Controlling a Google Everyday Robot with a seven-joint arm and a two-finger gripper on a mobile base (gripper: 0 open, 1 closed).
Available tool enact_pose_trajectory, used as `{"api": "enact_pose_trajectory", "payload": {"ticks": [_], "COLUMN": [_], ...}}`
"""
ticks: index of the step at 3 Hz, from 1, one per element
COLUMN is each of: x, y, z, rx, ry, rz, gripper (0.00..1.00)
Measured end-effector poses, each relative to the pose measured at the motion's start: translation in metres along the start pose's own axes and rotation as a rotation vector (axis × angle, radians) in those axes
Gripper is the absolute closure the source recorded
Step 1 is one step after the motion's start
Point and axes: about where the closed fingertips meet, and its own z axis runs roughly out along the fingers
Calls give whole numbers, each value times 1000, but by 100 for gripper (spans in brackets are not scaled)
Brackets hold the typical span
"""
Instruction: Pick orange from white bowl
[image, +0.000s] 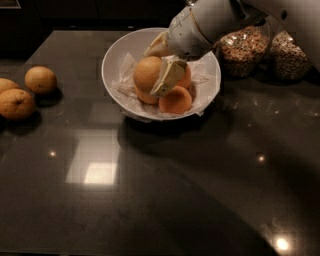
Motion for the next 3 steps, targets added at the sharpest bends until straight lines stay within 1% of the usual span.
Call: {"api": "enact_pose_trajectory", "payload": {"ticks": [1,2,3], "x": [12,17,17], "y": [-12,-16,-16], "z": [-29,-59,-59], "rx": [73,142,143], "ry": [-1,24,25], "rz": [26,47,48], "gripper": [100,100,100]}}
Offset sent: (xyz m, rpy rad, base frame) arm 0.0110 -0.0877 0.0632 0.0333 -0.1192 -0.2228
